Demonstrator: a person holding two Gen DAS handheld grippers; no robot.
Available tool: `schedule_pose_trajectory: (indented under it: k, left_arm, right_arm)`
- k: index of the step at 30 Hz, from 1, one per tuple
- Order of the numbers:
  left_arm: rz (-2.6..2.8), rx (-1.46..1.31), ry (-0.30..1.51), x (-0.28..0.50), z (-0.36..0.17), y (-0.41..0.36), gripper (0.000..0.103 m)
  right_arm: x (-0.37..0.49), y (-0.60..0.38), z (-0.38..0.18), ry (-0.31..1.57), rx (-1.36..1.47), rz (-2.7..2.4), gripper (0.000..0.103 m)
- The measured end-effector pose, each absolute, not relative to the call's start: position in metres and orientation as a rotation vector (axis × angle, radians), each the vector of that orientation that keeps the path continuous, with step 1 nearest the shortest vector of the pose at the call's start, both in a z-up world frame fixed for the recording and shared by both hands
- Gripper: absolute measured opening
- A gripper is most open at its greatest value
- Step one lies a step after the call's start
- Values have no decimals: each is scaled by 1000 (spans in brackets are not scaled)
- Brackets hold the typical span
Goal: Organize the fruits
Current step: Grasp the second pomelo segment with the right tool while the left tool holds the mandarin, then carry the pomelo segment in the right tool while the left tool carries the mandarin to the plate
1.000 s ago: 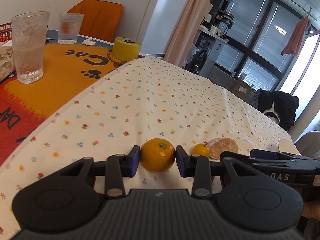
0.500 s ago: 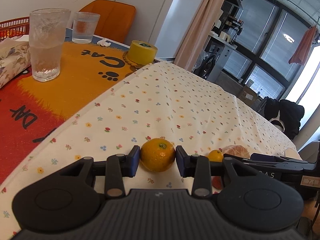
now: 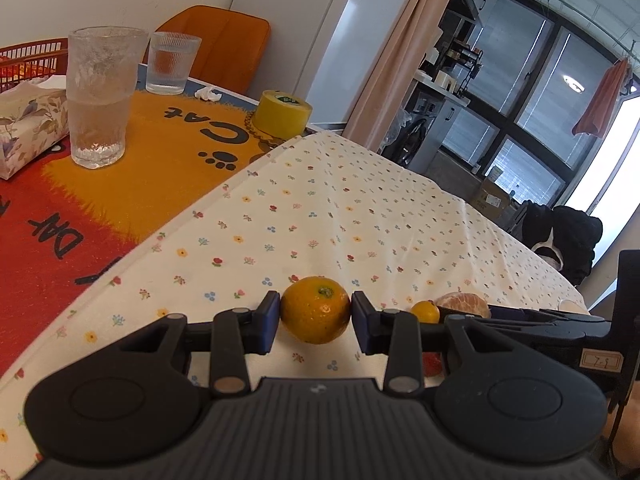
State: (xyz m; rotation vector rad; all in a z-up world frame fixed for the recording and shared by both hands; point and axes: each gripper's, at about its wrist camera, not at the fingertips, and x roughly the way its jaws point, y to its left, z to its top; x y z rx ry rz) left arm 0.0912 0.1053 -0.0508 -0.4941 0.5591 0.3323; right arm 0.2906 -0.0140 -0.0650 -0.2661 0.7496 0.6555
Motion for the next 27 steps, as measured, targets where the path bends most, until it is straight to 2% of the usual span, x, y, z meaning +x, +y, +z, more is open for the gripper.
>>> schedule_pose_trajectory:
  k: [27]
  left_arm:
    - [259, -402, 520, 102, -22, 45, 37]
  right_arm:
    - [271, -95, -18, 623, -142, 632, 66]
